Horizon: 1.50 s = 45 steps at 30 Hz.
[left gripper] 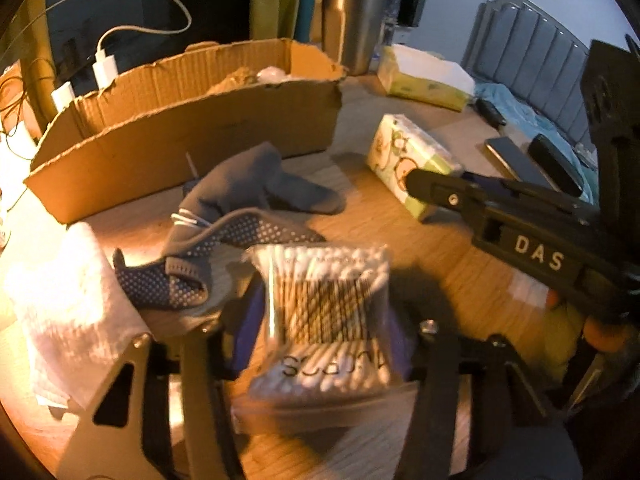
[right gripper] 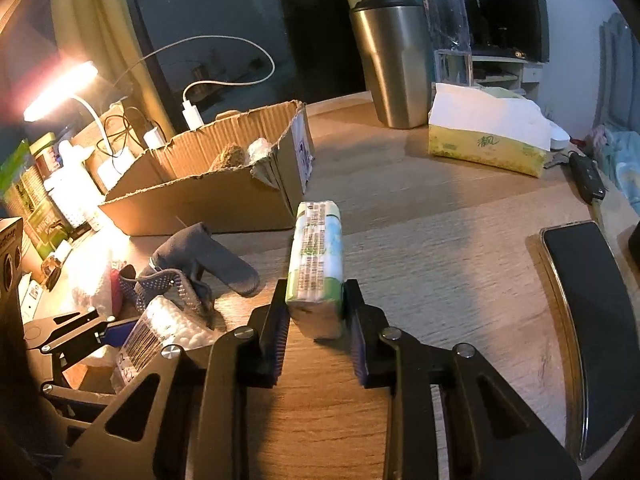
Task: Organize soft objects
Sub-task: 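Grasp the cotton swab bag with the left gripper while the right gripper lifts the tissue pack, then carry the swab bag and tissue pack into the cardboard box and release them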
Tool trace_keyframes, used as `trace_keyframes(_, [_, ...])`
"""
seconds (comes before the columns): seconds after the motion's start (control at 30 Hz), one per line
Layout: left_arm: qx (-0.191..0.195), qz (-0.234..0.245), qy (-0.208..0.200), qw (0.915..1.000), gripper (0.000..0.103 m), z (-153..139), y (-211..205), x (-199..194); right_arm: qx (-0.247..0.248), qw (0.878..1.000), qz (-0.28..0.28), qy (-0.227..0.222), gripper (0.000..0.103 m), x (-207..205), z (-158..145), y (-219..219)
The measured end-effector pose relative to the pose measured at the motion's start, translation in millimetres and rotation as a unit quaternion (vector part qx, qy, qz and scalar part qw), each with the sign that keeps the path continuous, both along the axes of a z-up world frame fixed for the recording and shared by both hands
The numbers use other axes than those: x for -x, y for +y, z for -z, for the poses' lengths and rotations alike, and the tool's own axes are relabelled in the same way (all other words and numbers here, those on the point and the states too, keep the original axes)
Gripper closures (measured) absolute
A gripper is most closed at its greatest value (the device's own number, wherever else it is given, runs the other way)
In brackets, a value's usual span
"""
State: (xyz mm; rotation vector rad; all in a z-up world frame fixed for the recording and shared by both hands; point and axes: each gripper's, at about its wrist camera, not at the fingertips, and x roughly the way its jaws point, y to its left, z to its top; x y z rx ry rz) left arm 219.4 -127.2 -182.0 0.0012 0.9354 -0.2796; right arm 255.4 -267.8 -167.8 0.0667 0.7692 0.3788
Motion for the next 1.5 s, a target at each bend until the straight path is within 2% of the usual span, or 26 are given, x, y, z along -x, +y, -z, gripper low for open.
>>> trace_keyframes(0.23, [0.01, 0.029, -0.027, 0.9992, 0.052, -18.6, -2.2, 13.4, 0.0, 1.0, 0.007, -0.011, 0.075, 9.0, -8.0, 0.0])
trace_keyframes(0.6, [0.032, 0.019, -0.083, 0.9959, 0.052, -56.3, 25.8, 24.2, 0.004, 0.999, -0.001, -0.041, 0.075, 24.6, -36.6, 14.5])
trace_keyframes(0.93, [0.044, -0.001, -0.128, 0.9908, 0.052, -85.7, 63.3, 25.4, 0.012, 0.998, -0.018, -0.065, 0.075, 30.8, -58.9, 45.3])
trace_keyframes(1.5, [0.058, -0.059, -0.169, 0.9822, 0.052, -108.3, 137.6, 7.8, 0.02, 0.995, -0.033, -0.091, 0.075, 18.5, -86.0, 89.4])
